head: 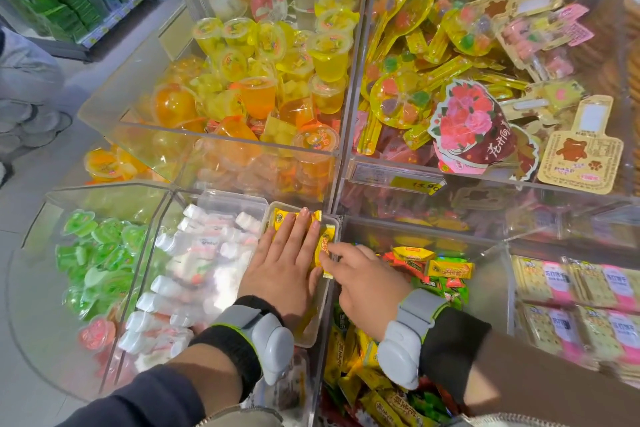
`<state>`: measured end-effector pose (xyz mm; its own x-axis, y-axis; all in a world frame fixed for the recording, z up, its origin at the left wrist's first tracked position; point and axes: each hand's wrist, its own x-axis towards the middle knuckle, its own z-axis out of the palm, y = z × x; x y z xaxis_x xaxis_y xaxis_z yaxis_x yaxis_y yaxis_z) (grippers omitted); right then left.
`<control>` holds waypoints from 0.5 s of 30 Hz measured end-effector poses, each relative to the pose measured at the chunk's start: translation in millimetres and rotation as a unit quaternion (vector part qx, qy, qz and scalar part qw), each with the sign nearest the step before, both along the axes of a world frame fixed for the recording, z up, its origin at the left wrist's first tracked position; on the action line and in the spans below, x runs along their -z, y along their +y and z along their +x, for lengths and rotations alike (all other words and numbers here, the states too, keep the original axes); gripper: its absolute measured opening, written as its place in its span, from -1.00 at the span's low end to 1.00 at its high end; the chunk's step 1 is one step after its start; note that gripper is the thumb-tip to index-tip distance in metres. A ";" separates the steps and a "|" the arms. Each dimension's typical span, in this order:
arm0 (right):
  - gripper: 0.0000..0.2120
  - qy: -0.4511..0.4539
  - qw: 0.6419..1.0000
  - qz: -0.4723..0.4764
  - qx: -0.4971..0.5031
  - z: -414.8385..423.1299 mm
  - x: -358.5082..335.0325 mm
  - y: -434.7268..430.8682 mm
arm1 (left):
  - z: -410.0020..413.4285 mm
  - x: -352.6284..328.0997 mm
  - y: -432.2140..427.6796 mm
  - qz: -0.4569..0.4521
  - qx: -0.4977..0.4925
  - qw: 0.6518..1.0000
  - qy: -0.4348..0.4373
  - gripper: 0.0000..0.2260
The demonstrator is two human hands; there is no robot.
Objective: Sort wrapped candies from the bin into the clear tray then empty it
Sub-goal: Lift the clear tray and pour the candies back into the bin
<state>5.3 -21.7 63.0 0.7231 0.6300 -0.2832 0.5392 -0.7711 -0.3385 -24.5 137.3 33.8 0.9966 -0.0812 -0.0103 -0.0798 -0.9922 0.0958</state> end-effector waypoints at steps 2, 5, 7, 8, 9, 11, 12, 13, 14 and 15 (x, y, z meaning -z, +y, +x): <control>-0.40 0.013 1.000 -0.017 -0.012 -7.5 5.7 2.5 | -2.8 2.1 1.6 0.009 0.013 1.000 0.010 -0.44; -0.37 0.039 0.999 0.011 0.016 -14.1 11.3 1.2 | -3.5 -4.5 1.4 0.032 0.016 0.999 0.017 -0.45; -0.37 0.053 0.996 0.050 0.042 -13.4 12.4 -1.3 | -2.9 -9.4 0.5 0.028 0.014 0.999 0.017 -0.45; -0.38 0.059 0.994 0.073 0.055 -12.9 12.5 -2.5 | -3.1 -9.3 1.0 0.023 0.018 0.999 0.015 -0.45; -0.39 0.066 0.991 0.094 0.068 -12.6 12.6 -3.5 | -3.3 -8.3 1.3 0.012 0.019 1.000 0.014 -0.44; -0.39 0.083 0.985 0.125 0.090 -12.8 13.1 -4.7 | -2.9 -6.9 2.8 -0.013 0.011 1.000 0.015 -0.43; -0.39 0.096 0.980 0.139 0.102 -12.9 14.1 -5.2 | -1.6 -7.3 4.0 -0.020 0.009 1.000 0.014 -0.43; -0.38 0.109 0.975 0.154 0.114 -13.5 14.5 -5.5 | -0.3 -9.1 5.3 -0.031 0.009 0.999 0.014 -0.44; -0.39 0.120 0.970 0.169 0.127 -14.0 14.7 -6.2 | 0.8 -11.2 6.8 -0.049 0.011 0.999 0.014 -0.44; -0.40 0.126 0.965 0.182 0.141 -14.3 14.7 -6.6 | 2.5 -14.8 8.1 -0.073 0.014 0.997 0.013 -0.45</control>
